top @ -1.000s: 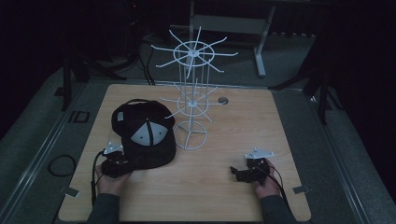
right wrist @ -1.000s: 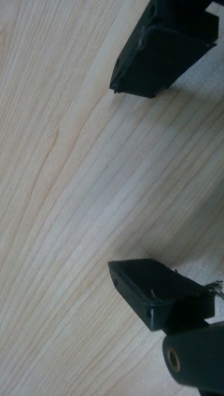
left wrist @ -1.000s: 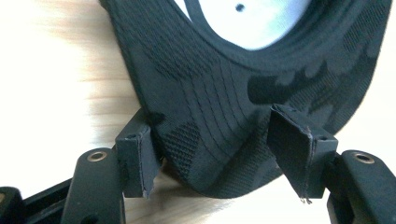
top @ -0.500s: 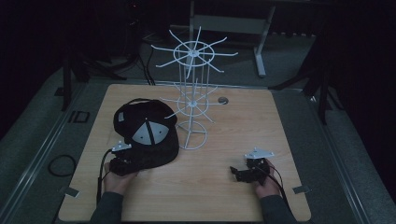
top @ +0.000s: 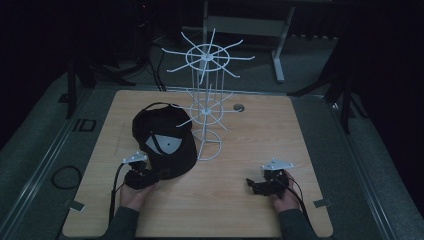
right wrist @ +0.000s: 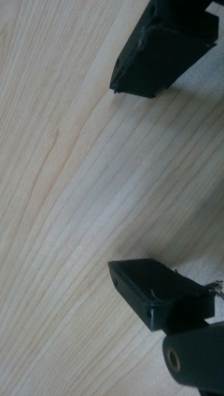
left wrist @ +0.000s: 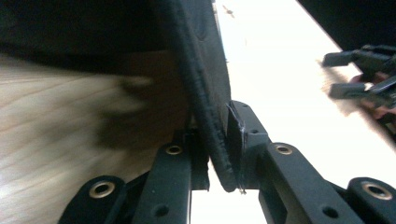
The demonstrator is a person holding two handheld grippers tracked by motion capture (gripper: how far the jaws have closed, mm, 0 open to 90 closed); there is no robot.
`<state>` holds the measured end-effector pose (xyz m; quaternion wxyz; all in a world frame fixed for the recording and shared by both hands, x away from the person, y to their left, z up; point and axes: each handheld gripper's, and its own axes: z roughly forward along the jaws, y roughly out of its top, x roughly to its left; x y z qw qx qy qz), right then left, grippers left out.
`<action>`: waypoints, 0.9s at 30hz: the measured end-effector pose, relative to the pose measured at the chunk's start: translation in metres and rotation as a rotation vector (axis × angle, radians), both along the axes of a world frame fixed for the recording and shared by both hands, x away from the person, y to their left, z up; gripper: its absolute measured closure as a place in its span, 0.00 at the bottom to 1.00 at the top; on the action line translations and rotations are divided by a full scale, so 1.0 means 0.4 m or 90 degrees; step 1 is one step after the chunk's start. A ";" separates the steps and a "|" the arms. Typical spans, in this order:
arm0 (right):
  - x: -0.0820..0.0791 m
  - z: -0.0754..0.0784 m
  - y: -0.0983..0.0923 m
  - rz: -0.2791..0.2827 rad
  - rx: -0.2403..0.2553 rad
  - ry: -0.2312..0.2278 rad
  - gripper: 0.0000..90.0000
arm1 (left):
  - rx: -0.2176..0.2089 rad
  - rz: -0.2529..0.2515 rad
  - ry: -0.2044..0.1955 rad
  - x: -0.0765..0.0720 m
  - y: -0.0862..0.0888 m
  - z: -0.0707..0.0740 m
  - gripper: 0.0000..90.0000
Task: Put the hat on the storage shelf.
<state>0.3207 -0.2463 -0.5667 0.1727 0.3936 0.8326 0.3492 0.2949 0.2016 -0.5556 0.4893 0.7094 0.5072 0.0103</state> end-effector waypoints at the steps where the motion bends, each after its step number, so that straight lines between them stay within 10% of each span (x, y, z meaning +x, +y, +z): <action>1: 0.000 0.000 0.000 0.000 0.000 0.000 0.13 | -0.014 0.002 0.012 0.000 0.001 -0.001 0.89; 6: 0.000 0.000 0.000 0.000 0.000 0.000 0.13 | -0.042 0.024 0.032 -0.008 0.010 0.004 0.92; 27: 0.000 0.000 0.000 0.000 0.000 0.000 0.13 | -0.012 0.073 0.014 -0.016 0.047 0.036 0.96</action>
